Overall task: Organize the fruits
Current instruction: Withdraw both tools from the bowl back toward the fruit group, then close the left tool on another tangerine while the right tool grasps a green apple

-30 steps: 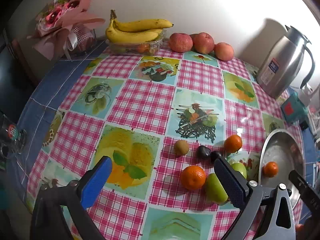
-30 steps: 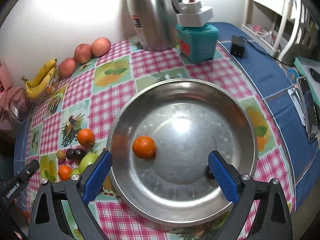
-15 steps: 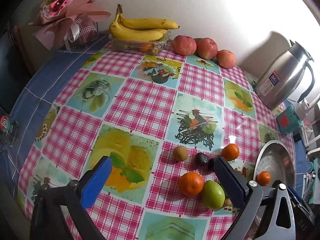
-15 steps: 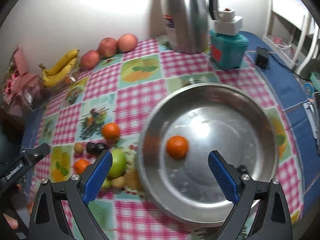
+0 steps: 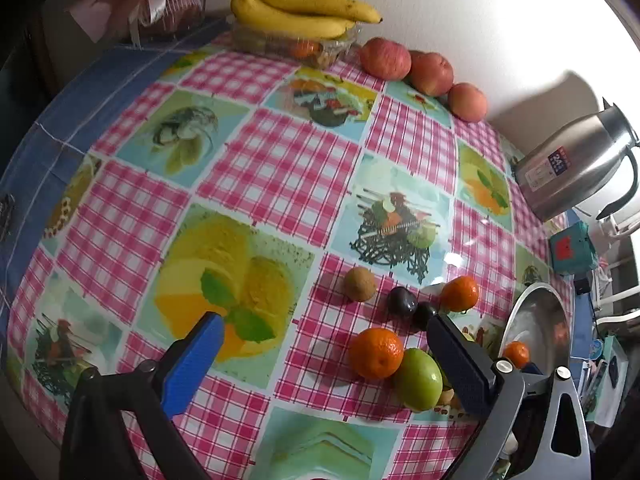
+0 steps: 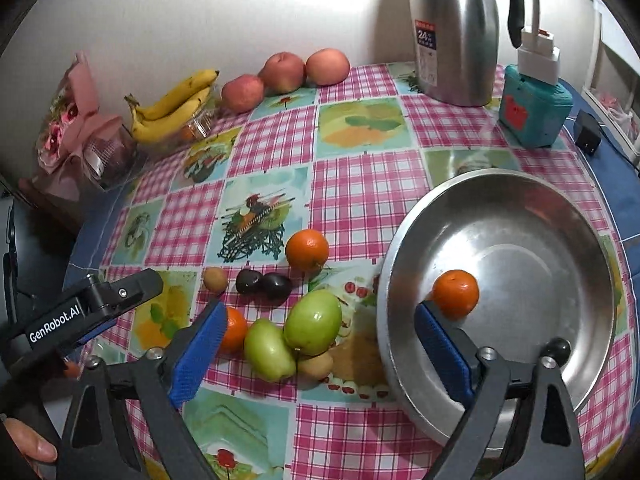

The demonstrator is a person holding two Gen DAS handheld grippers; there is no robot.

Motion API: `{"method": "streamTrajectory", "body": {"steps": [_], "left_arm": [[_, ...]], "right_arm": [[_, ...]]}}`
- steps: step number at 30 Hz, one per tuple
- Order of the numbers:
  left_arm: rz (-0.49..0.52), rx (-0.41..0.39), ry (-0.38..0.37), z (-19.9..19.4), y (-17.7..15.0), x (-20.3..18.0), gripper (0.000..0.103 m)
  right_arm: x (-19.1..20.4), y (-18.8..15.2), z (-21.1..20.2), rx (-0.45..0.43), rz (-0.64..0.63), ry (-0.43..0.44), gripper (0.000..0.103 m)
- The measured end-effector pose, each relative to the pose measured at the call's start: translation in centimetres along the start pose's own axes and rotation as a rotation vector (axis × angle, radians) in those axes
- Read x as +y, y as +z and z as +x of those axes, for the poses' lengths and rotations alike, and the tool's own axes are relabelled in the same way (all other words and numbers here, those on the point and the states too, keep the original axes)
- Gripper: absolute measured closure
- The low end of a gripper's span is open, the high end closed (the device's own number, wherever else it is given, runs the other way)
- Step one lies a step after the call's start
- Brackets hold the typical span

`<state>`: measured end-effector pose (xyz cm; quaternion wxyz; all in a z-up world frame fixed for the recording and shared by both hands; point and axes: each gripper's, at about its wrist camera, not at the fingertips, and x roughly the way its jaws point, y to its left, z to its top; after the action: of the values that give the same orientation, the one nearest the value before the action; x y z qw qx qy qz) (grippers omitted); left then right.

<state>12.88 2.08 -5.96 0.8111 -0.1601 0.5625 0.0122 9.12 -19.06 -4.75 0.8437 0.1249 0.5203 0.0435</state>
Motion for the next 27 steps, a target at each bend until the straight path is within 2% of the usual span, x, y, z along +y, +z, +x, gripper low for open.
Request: {"method": "streamTrajectory", "body": {"steps": [2, 5, 8, 12, 22, 27], "left_arm": [[-0.001, 0.014, -0.007, 0.4, -0.1, -0.2, 0.002], [-0.006, 0.041, -0.027, 1.1, -0.4, -0.4, 0.005], [-0.007, 0.067, -0.043, 1.8, -0.6, -0.7, 0.009], [-0.018, 0.109, -0.07, 2.7, -0.9, -1.1, 0.011], [-0.062, 0.163, -0.086, 4.3, -1.3, -1.2, 0.017], [-0.064, 0.174, -0.084, 4.8, -1.4, -1.5, 0.02]], "right_arm": [[0.3, -0.1, 0.6, 0.017, -0.008, -0.001, 0.034], [0.6, -0.2, 1.6, 0.049, -0.012, -0.008, 0.039], [0.7, -0.3, 2.5, 0.074, -0.018, -0.026, 0.051], [0.6, -0.4, 3.5, 0.102, -0.003, -0.025, 0.053], [0.4, -0.5, 5.2, 0.141, 0.037, -0.009, 0.054], [-0.2, -0.5, 5.7, 0.151, 0.1, 0.019, 0.054]]}}
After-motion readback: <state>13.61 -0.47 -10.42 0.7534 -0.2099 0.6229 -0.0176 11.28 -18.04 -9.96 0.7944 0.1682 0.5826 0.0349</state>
